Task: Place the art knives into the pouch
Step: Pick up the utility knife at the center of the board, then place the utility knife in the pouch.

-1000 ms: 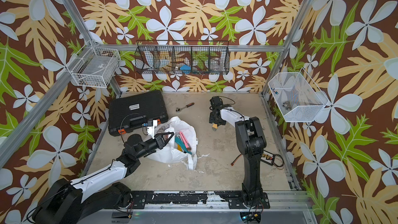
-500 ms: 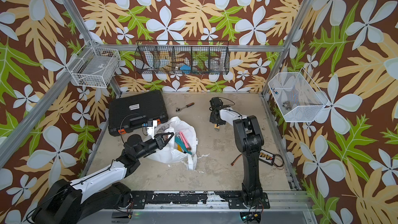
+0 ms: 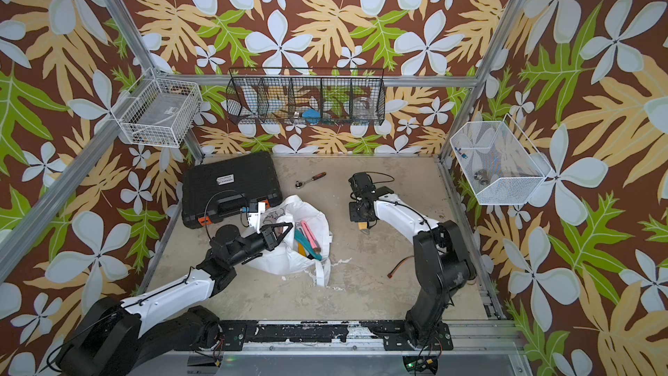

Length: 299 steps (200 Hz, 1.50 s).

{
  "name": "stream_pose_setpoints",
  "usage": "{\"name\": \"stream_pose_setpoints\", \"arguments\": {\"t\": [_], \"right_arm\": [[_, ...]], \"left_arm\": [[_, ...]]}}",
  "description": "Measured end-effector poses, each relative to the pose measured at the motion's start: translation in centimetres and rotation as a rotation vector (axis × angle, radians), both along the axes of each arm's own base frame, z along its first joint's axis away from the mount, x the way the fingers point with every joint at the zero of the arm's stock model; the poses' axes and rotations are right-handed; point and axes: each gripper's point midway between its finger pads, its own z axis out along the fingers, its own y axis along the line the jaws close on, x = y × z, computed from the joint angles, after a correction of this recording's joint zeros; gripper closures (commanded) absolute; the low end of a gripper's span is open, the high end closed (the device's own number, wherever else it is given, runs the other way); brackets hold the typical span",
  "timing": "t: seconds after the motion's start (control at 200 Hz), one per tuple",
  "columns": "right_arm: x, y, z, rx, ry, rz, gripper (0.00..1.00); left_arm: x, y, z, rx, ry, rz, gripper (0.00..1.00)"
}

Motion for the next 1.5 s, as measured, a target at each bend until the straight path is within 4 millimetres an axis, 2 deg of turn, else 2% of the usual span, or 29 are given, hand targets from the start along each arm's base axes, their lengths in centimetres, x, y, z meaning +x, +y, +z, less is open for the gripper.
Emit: {"name": "stream_pose_setpoints", "arguments": {"t": [0.17, 0.265, 0.371, 0.561, 0.721, 0.897, 1.037, 1.077, 1.172, 1.267, 1.387, 1.498], "right_arm": [[-4.7, 3.5, 3.0, 0.077, -0.024, 0.144, 0.74], [-7.0, 5.8, 4.0, 0.115, -0.022, 0.232, 0.74], [-9.1, 7.9, 3.7, 0.138, 0.014, 0.316, 0.74], [-11.1, 11.6, 2.1, 0.169, 0.088, 0.426, 0.74], [-9.6, 14.4, 0.9, 0.187, 0.108, 0.454, 0.73], [-6.5, 18.1, -0.6, 0.211, 0.091, 0.483, 0.73], [-3.9, 20.4, -0.5, 0.290, 0.059, 0.489, 0.69], [-3.4, 20.7, -0.5, 0.321, 0.059, 0.481, 0.66], [-2.7, 21.1, -0.6, 0.429, 0.066, 0.451, 0.50], [-2.7, 21.2, -0.4, 0.572, 0.081, 0.434, 0.40], [-3.1, 20.9, 0.4, 0.726, 0.102, 0.424, 0.36], [-4.2, 20.1, 2.1, 0.756, 0.078, 0.442, 0.35]], "left_arm": [[0.1, -0.1, -0.5, 0.007, 0.013, -0.003, 1.00], [0.2, -0.1, -0.5, 0.008, 0.015, -0.003, 1.00], [0.1, -0.1, -0.4, 0.007, 0.013, -0.004, 1.00], [0.1, -0.1, -0.1, 0.005, 0.002, -0.004, 1.00], [-0.1, 0.0, 0.5, -0.002, -0.011, -0.003, 1.00], [-0.3, 0.1, 1.1, -0.009, -0.026, 0.000, 1.00], [-0.3, 0.2, 1.2, -0.011, -0.028, 0.001, 1.00], [-0.3, 0.3, 1.2, -0.011, -0.030, 0.005, 1.00], [-0.3, 0.3, 1.3, -0.012, -0.031, 0.005, 1.00], [-0.4, 0.3, 1.3, -0.013, -0.033, 0.003, 1.00], [-0.4, 0.3, 1.4, -0.013, -0.033, 0.004, 1.00], [-0.5, 0.3, 1.6, -0.016, -0.039, 0.006, 1.00]]}}
